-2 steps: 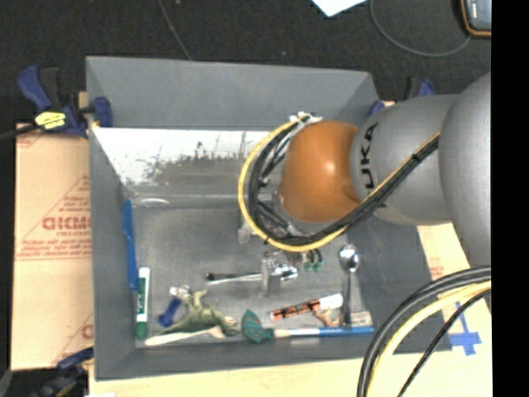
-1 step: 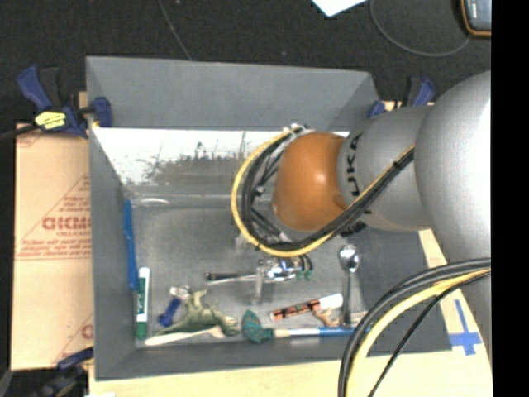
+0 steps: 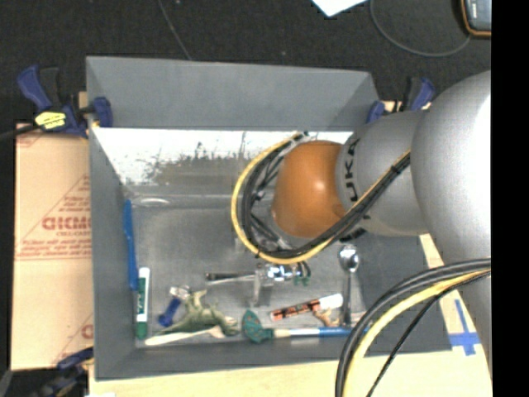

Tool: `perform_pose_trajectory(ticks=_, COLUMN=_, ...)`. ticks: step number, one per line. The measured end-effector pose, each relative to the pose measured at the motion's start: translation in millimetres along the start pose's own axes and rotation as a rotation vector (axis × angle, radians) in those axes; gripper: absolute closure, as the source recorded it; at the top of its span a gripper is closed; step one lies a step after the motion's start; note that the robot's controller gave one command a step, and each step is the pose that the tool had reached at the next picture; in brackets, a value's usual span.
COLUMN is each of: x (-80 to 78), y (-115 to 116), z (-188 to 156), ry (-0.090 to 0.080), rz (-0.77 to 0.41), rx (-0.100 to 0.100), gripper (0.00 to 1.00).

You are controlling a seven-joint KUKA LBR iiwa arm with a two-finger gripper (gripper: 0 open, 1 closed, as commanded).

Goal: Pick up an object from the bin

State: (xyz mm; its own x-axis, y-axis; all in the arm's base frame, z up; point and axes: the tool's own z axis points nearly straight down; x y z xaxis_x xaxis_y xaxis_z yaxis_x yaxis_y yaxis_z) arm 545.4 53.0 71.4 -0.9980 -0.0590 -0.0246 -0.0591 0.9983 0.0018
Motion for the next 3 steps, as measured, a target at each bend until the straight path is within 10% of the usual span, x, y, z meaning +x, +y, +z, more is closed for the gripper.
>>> perform_pose_trajectory(ticks=1, x=-6.6, y=-2.0, z=-5.0, ry=0.011, rz=-0.012, rx=0.001, gripper=1.00)
perform_pose_trajectory(ticks=3, x=-4.0, y=-2.3, z=-32.9, ry=0.023, rz=-0.011, rx=0.001, gripper=1.00)
